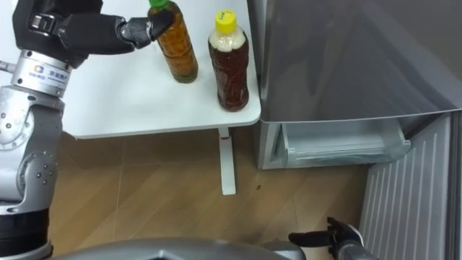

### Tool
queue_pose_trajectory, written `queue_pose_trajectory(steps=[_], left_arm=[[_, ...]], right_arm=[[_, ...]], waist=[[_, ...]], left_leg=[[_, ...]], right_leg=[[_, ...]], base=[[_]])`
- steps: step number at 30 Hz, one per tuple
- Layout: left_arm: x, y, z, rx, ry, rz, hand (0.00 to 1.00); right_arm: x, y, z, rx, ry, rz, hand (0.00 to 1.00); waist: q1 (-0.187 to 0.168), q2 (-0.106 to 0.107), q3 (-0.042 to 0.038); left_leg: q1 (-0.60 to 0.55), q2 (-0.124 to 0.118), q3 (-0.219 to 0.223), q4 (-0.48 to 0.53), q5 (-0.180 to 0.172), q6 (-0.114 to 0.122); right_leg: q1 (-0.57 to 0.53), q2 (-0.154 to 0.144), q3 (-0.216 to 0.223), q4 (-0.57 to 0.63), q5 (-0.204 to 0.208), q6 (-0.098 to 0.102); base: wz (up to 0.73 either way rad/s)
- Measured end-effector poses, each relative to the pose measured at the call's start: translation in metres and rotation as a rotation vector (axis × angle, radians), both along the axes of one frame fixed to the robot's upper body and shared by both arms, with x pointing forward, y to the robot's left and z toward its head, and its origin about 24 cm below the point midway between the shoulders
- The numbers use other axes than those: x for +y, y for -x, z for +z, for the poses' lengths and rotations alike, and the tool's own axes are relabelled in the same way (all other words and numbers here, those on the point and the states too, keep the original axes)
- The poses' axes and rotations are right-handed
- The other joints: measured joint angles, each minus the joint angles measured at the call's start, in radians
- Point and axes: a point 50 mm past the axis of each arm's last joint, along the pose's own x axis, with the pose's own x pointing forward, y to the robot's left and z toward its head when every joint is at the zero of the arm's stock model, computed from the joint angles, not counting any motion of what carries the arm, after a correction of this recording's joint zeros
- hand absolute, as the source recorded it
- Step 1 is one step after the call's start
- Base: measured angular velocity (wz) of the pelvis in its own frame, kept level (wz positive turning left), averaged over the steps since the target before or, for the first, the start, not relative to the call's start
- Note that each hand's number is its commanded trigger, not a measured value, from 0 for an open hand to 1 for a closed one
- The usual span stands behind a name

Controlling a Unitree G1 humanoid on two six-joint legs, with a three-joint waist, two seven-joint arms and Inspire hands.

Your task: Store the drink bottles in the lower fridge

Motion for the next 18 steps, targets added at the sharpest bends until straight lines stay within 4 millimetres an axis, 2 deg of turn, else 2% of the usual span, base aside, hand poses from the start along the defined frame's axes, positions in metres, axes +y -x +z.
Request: queue_pose_trajectory(steps=[4, 18], left_arm=[[-0.0002, 0.0, -0.0001, 0.001, -0.003, -0.004, 0.0], [-0.002, -0.0011, 0.0008, 0.01, -0.034, -0.057, 0.0]], right_arm=[[-0.0002, 0.0005, 0.0, 0.005, 0.002, 0.01, 0.0], [-0.0024, 0.0011, 0.0002, 0.022, 0.006, 0.014, 0.0]], waist=[[0.0, -0.006, 0.0036], [-0.019, -0.011, 0.002]], left_leg=[[-0.001, 0.0, 0.001, 0.0, 0.0, 0.0], [-0.006, 0.001, 0.01, 0.0, 0.0, 0.0]], right_leg=[[-0.006, 0.0, 0.001, -0.001, 0.0, 0.0], [-0.008, 0.001, 0.008, 0.0, -0.001, -0.001]], base=[[0.0], [0.0]])
